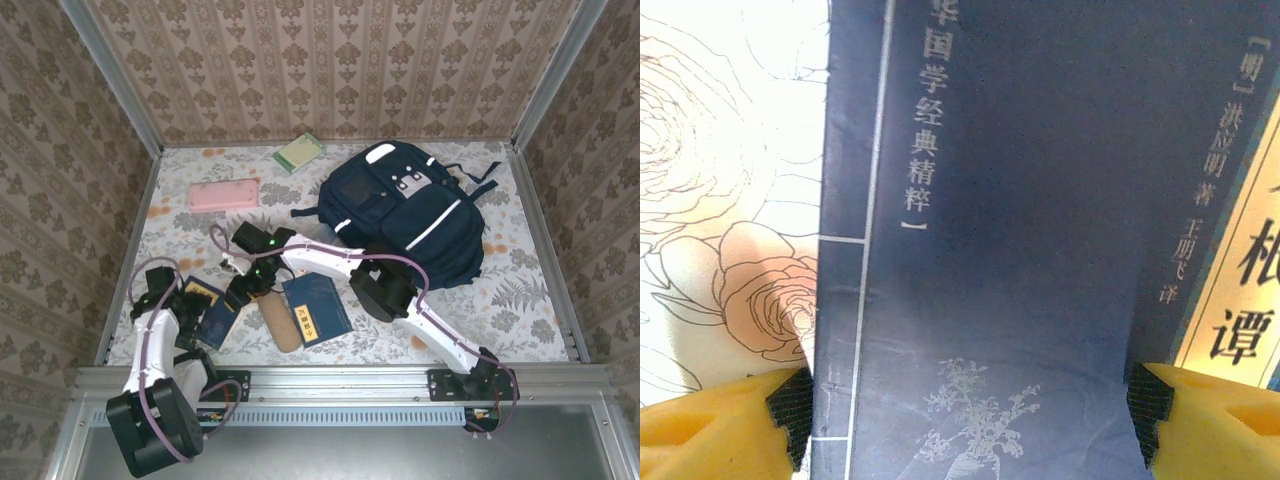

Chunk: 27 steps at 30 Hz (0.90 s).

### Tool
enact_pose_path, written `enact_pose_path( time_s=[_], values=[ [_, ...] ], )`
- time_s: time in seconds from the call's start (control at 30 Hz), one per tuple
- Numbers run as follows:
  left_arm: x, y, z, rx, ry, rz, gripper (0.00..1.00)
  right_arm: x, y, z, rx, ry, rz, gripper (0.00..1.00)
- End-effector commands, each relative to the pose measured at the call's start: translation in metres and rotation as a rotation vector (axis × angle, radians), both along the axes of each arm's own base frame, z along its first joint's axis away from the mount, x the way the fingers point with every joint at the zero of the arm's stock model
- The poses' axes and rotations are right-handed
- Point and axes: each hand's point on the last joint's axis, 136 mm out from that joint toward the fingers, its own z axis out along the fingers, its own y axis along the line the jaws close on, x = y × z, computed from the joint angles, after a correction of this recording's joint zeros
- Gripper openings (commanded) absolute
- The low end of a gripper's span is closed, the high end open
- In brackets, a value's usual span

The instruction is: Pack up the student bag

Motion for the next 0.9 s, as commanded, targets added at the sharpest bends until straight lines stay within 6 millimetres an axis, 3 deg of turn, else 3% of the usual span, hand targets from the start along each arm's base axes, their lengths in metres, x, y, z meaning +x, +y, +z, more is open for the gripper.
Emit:
enact_pose_path(
  time_s=[0.0,0.13,0.3,0.47,0.57,0.7,0.87],
  values=[
    [0.027,-0.017,0.001,-0.085,-0.135,-0.029,0.84,-0.008,0.001,0.001,-0.008,0.019,0.022,0.44],
    [0.028,-0.019,0.001,-0.090,-0.141,-0.039,0.84,-0.003,0.007,0.012,0.025,0.032,0.004,0.29],
    [0.028,-0.021,0.003,-0.097,-0.146,-0.050,0.84,0.008,0.008,0.017,0.039,0.060,-0.044,0.18],
    [0.029,-0.018,0.020,-0.064,-0.143,-0.076,0.85,0.020,0.008,0.032,0.069,0.096,-0.103,0.07],
    [0.032,-0.012,0.038,-0.025,-0.149,-0.096,0.86,0.036,0.003,0.047,0.097,0.135,-0.178,0.01],
    [0.041,-0.010,0.061,0.005,-0.179,-0.132,0.87,0.070,-0.012,0.073,0.188,0.212,-0.326,0.00],
    [0.054,-0.014,0.065,-0.025,-0.180,-0.147,0.88,0.101,-0.035,0.092,0.251,0.311,-0.479,0.00]
  ],
)
